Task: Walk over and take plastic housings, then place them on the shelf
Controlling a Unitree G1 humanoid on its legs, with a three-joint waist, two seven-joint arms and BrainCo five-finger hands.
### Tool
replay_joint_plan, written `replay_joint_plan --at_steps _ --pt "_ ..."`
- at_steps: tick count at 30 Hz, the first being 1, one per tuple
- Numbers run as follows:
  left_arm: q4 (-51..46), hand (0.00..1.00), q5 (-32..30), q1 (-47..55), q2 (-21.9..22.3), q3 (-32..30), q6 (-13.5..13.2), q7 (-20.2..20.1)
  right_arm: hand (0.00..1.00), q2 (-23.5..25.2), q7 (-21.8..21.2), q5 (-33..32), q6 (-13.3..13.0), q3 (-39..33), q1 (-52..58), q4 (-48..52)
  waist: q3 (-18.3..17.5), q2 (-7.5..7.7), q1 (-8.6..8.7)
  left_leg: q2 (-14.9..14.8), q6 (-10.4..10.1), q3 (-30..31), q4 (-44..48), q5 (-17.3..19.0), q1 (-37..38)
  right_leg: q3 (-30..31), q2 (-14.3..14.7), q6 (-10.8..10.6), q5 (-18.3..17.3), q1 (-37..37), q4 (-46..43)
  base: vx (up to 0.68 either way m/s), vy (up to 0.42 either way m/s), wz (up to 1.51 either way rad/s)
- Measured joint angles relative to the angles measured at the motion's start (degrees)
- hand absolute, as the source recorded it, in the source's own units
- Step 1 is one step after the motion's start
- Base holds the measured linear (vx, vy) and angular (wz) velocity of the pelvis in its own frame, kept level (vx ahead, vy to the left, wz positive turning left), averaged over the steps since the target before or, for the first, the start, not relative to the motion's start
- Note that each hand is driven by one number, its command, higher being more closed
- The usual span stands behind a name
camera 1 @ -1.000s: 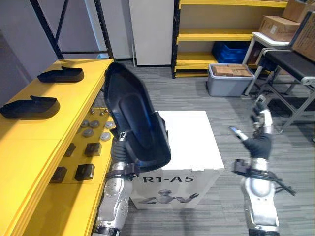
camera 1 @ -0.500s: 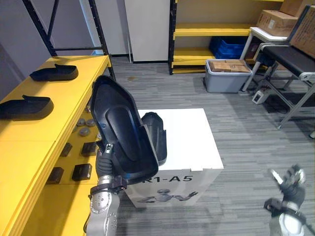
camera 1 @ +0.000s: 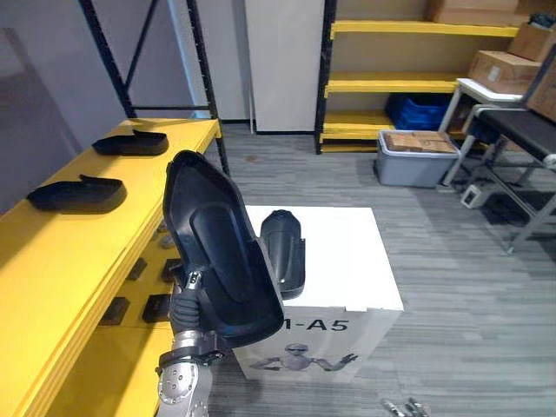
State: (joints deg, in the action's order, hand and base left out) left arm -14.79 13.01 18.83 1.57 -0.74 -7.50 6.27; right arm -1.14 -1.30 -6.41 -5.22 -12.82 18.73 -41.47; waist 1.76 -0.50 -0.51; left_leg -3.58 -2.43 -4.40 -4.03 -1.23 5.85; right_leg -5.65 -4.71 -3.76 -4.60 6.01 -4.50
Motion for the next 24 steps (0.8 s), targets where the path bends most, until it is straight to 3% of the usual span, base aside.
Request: replay_joint_plan --at_steps 3,5,6,8,9,10,12,15,17,18,19,20,22,24 --pt "-1.4 1.0 -0.3 0.3 0.1 0.0 0.0 0.0 0.0 -0.6 0.2 2.0 0.1 2.4 -2.2 -1.3 0.7 0.72 -0.71 1.8 0.2 6.8 3.1 -0.6 -4.0 -7.2 -1.6 0.1 -1.0 -0.1 -2.9 0.0 -0.041 1.18" --pt "-2.9 1.0 -0.6 0.0 0.3 0.0 -0.1 0.4 0.0 -0.6 0.5 2.8 0.1 2.8 -4.3 -2.8 1.7 1.1 -1.75 2.4 1.8 8.1 4.9 0.2 -7.1 -12.7 -3.1 0.1 -1.8 -0.1 -4.5 0.01 -0.006 1.66" --pt "-3.5 1.0 -0.7 -0.3 0.4 0.0 -0.2 0.7 0.0 -0.5 0.9 2.8 0.1 2.8 -5.0 -3.0 2.0 1.27 -1.92 1.5 3.6 3.0 6.0 1.2 -9.5 -17.4 -4.3 0.1 -1.8 0.0 -4.8 0.02 0.002 1.77" --pt "-3.5 1.0 -0.8 -1.5 0.6 0.1 -0.4 0.8 0.0 -1.3 1.3 3.5 0.1 2.8 -7.0 -4.2 2.9 0.94 -2.22 -1.5 5.1 -8.9 9.7 2.1 -12.7 -23.5 -6.0 0.1 -1.8 0.8 -5.1 0.06 0.013 1.98" --pt "-3.5 1.0 -0.8 -2.0 0.7 0.6 -0.5 0.8 0.0 -1.7 1.3 3.8 0.1 2.8 -7.7 -4.6 3.5 0.32 -1.97 -4.1 7.3 -16.3 13.2 1.3 -14.1 -27.7 -6.4 -0.4 -2.1 2.4 -5.5 0.11 0.035 1.88" --pt "-3.2 1.0 -0.8 -2.4 0.6 1.4 -0.6 0.7 0.0 -1.9 1.3 3.8 0.1 2.8 -7.8 -4.8 3.8 0.47 -1.95 -4.3 7.5 -18.9 14.5 1.2 -14.3 -30.2 -7.3 -1.1 -2.6 3.7 -6.5 0.18 0.088 1.85" --pt "-2.7 1.0 -0.8 -2.5 0.0 2.3 -0.8 0.8 0.0 -2.6 1.4 3.9 0.1 2.8 -8.7 -5.6 3.7 0.65 -2.36 -1.9 6.6 -19.8 12.8 1.9 -14.1 -33.3 -9.4 -1.2 -2.7 4.9 -6.8 0.2 0.148 1.2" --pt "-0.4 1.0 -1.0 -4.9 -0.8 3.5 -0.8 0.5 0.0 -2.4 1.6 4.1 0.5 2.8 -11.3 -8.0 4.2 1.33 -1.89 3.1 7.2 -18.9 9.6 0.3 -13.5 -35.0 -12.9 -1.3 -2.5 6.3 -6.2 0.26 0.268 0.93" --pt "0.6 1.0 -1.3 -5.8 -1.4 5.4 -0.6 0.5 0.0 -1.9 1.6 5.3 1.0 2.8 -11.8 -9.3 4.6 1.98 -1.84 5.8 8.1 -16.1 9.8 1.6 -12.2 -35.6 -16.6 -1.9 -1.1 6.8 -12.6 0.2 0.262 0.69" --pt "0.7 1.0 -1.4 -5.9 -1.5 5.9 -0.6 0.4 0.0 -1.9 1.6 5.6 1.2 2.8 -11.8 -9.3 4.6 2.02 -1.65 6.2 8.4 -15.3 9.8 1.9 -11.7 -35.4 -17.8 -1.2 -0.6 6.1 -16.0 0.18 0.199 0.7" --pt "1.0 1.0 -1.9 -6.4 -1.7 7.1 -0.6 0.4 0.0 -1.9 1.6 6.0 1.5 2.9 -11.7 -9.4 4.6 1.77 -1.35 6.5 8.7 -13.3 9.7 2.6 -10.4 -32.0 -19.8 1.4 0.6 3.7 -24.3 0.14 0.129 0.6" --pt "1.2 1.0 -2.2 -6.9 -2.1 8.0 -0.6 0.4 0.0 -1.8 1.4 6.0 1.6 3.1 -11.7 -9.6 4.7 1.7 -1.02 6.5 8.7 -12.1 9.8 3.0 -10.0 -28.6 -19.5 1.6 0.1 2.1 -27.9 0.18 0.102 0.88" --pt "3.5 1.0 -3.4 -9.5 -2.6 8.6 -0.6 0.8 0.0 -1.8 1.2 6.2 1.7 5.1 -11.3 -9.7 5.1 1.24 0.09 6.2 8.4 -7.7 8.7 3.4 -7.4 -12.8 -13.0 0.9 -7.0 -5.3 -35.8 0.17 0.037 0.89" --pt "4.5 1.0 -4.0 -10.4 -2.6 9.1 -0.7 1.1 0.0 -1.6 1.1 6.2 1.7 5.5 -11.2 -9.1 5.1 1.39 0.95 6.6 8.2 -5.2 8.1 3.5 -5.5 -3.8 -8.0 0.2 -10.1 -10.0 -35.5 0.16 0.0 0.77"
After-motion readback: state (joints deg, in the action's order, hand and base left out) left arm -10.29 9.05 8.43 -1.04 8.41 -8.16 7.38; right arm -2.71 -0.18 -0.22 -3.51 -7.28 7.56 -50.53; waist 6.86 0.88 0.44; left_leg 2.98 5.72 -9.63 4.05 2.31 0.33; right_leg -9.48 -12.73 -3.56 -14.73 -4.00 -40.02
